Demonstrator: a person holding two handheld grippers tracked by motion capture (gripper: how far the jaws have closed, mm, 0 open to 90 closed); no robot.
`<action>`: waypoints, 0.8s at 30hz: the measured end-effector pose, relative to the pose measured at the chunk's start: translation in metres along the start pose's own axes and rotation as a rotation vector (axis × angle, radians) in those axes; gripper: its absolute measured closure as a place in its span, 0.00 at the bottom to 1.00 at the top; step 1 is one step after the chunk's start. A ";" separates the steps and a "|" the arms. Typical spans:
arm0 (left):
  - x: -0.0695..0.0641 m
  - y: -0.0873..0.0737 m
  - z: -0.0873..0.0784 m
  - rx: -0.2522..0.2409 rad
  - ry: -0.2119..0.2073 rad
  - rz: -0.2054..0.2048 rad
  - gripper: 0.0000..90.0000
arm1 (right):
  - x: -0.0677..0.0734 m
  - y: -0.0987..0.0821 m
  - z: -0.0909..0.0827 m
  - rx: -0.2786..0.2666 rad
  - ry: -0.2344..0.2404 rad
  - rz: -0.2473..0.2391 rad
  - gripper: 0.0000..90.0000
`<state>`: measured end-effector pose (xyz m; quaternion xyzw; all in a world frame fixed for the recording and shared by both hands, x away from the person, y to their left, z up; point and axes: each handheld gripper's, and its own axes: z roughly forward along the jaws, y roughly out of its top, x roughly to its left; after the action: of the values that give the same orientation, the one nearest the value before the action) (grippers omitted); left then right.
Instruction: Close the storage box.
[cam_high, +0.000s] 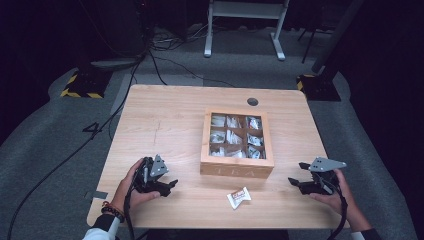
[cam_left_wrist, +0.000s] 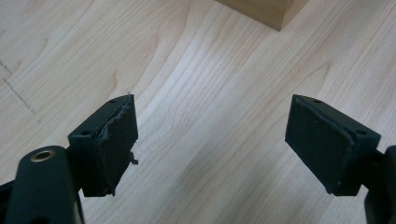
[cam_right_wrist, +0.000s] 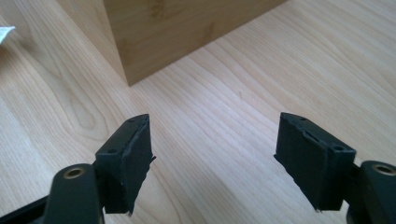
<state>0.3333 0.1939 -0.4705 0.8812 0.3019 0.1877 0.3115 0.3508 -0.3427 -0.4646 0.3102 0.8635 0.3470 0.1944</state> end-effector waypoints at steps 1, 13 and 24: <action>0.001 -0.002 0.000 0.005 0.005 -0.001 0.20 | -0.001 -0.002 -0.001 0.003 -0.004 0.002 0.31; 0.011 -0.034 -0.010 0.005 0.020 -0.099 0.20 | -0.010 -0.029 -0.005 0.027 -0.003 0.072 0.30; 0.025 -0.058 -0.018 -0.004 0.001 -0.179 0.20 | -0.016 -0.054 -0.007 0.017 -0.016 0.174 0.29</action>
<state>0.3183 0.2543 -0.4921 0.8501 0.3791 0.1602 0.3286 0.3369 -0.3873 -0.4970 0.3883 0.8347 0.3528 0.1678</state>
